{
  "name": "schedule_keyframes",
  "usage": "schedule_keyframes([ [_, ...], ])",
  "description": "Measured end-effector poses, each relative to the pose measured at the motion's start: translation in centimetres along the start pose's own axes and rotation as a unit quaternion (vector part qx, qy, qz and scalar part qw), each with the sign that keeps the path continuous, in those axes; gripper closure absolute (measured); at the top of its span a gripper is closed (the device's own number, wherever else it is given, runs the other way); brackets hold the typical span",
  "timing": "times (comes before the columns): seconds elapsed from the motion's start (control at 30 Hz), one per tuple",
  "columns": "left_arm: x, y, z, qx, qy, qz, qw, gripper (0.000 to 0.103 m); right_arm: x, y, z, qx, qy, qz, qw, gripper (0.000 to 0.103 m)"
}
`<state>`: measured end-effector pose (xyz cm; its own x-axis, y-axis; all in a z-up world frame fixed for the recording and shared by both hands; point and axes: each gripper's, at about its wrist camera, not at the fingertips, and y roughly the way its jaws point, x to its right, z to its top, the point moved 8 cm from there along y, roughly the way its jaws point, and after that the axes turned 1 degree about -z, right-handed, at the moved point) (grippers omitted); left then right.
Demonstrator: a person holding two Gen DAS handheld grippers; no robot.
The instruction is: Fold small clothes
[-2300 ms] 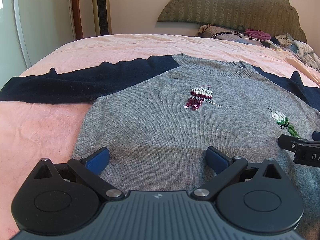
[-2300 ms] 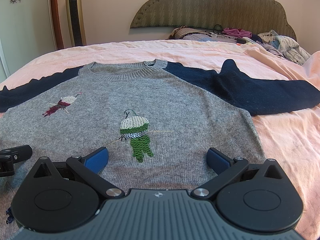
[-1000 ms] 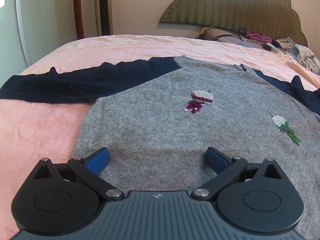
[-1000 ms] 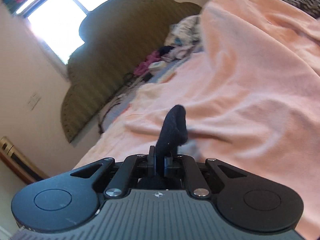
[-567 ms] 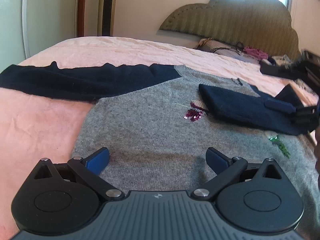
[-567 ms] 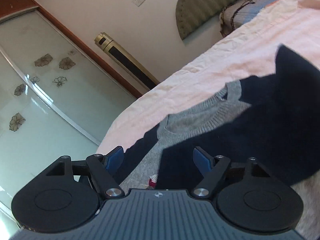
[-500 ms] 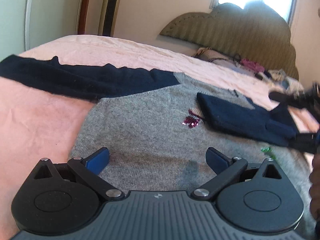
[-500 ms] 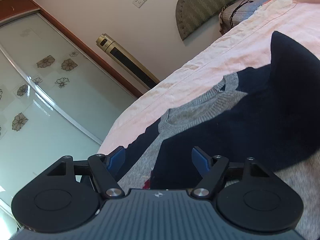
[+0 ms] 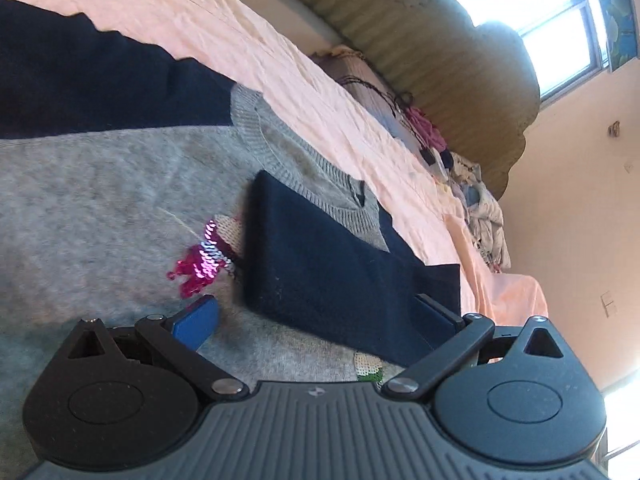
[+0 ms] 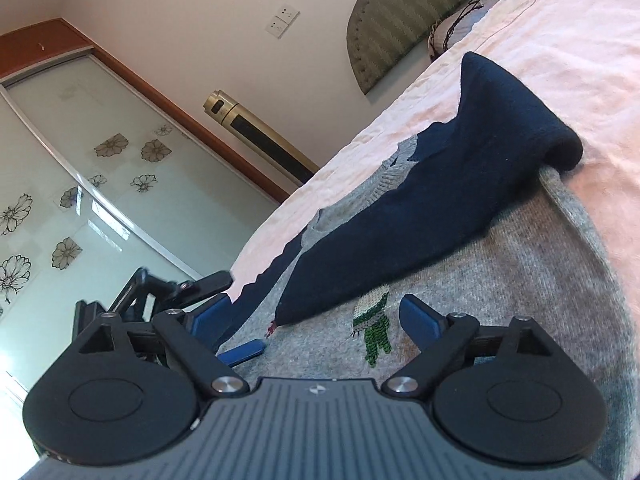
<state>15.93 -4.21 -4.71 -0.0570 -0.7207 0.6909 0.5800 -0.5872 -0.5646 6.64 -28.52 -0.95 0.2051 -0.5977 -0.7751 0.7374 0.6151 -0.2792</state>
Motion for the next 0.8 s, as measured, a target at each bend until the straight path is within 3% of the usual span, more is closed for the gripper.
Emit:
schedule_keyframes([
  [0.03,0.5,0.5,0.2,0.014,0.019,0.013,0.9996,0.002,0.0,-0.1,0.0,0.000,0.001,0.003,1.000,0.012],
  [0.1,1.4,1.7,0.1,0.014,0.073,0.058,0.9956,0.059,0.0,-0.1,0.1,0.001,0.005,0.009,1.000,0.011],
  [0.13,1.5,2.5,0.0,0.000,0.093,0.089,0.9917,0.096,0.0,0.2,0.2,0.001,0.005,0.010,1.000,0.011],
  [0.23,2.0,1.9,0.3,0.014,0.110,0.102,0.9885,0.097,-0.1,0.2,0.1,-0.001,0.003,0.013,1.000,0.010],
  [0.4,1.7,-3.7,2.0,0.093,0.146,0.125,0.9769,0.097,-0.2,0.2,0.1,-0.002,0.000,0.013,1.000,0.010],
  [0.53,-2.3,-3.2,0.3,0.042,0.156,0.174,0.9715,0.097,-0.4,0.4,0.0,-0.005,-0.007,0.011,1.000,0.008],
  [0.63,-2.4,-4.7,-0.5,0.057,0.168,0.180,0.9676,0.094,-0.6,0.4,-0.1,-0.008,-0.013,0.003,1.000,0.008],
  [0.73,-1.2,-7.7,-0.2,0.101,0.183,0.199,0.9576,0.083,-1.7,-0.3,0.9,-0.003,-0.036,-0.017,0.999,0.008],
  [0.8,0.5,-9.0,0.4,0.148,0.209,0.200,0.9459,0.063,-3.1,-0.8,2.9,0.021,-0.062,-0.013,0.998,0.005],
])
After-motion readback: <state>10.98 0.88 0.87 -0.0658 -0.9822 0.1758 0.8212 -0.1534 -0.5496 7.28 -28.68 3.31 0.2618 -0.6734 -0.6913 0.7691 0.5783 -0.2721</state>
